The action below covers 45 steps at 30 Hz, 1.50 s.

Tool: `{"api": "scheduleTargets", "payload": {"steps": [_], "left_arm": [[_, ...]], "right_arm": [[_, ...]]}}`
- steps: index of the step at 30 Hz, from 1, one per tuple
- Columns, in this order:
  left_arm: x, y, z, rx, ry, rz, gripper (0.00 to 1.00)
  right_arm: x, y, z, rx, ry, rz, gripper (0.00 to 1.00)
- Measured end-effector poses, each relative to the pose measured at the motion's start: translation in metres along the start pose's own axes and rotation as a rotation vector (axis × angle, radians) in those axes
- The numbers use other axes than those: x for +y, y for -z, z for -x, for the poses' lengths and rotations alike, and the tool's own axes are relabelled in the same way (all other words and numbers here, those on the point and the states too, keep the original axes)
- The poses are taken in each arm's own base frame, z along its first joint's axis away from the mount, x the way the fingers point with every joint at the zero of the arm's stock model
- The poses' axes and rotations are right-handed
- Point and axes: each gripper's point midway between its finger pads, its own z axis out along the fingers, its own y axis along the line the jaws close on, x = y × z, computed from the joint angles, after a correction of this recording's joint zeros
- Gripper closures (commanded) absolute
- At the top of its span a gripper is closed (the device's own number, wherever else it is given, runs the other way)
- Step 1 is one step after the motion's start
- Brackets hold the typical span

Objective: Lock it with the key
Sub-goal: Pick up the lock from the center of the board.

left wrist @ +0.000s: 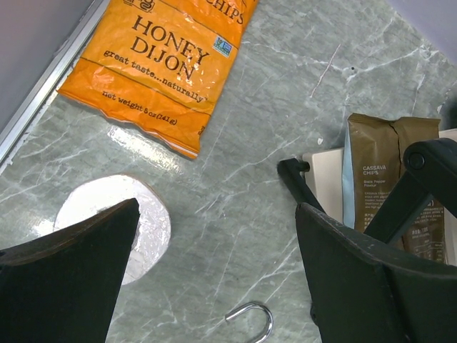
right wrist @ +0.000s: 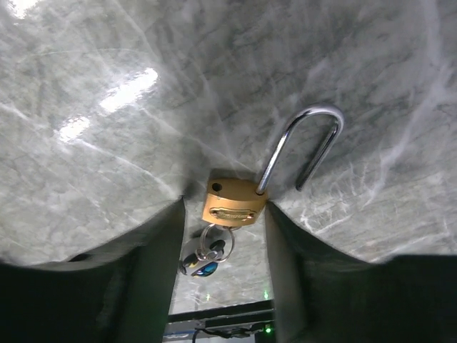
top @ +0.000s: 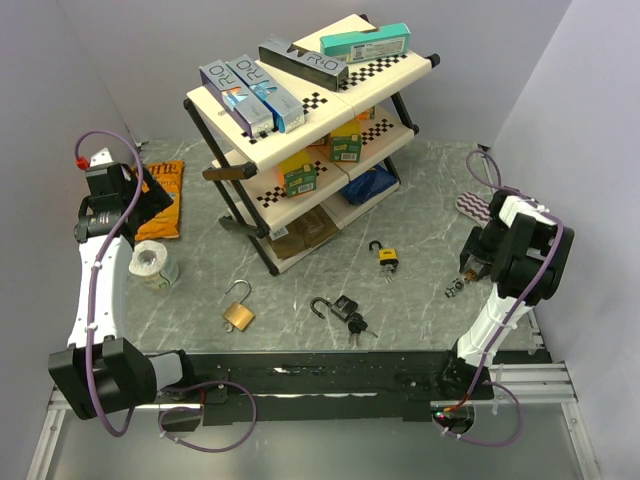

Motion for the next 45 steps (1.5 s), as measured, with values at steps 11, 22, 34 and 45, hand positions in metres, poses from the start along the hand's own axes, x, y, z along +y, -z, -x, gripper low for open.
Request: {"api": "scheduleTargets", "payload": {"steps": [11, 22, 34, 45], "left_arm": [[-0.006, 0.004, -0.004, 0.033, 0.017, -0.062, 0.04], [-0.039, 0.060, 0.015, -0.023, 0.029, -0.314, 0.04], [-0.106, 0.133, 0.040, -0.172, -0.272, -0.768, 0.04], [-0.120, 0.196, -0.036, -0.282, -0.883, -1.134, 0.04]], "right_arm": [[-0.004, 0.001, 0.001, -0.002, 0.026, 0.005, 1.00], [0.019, 0.054, 0.005, -0.137, 0.201, 0.187, 1.00], [0.145, 0.176, -0.043, -0.415, 0.824, 0.579, 1.00], [0.219, 0.247, -0.172, -0.476, 1.414, 0.907, 1.00]]}}
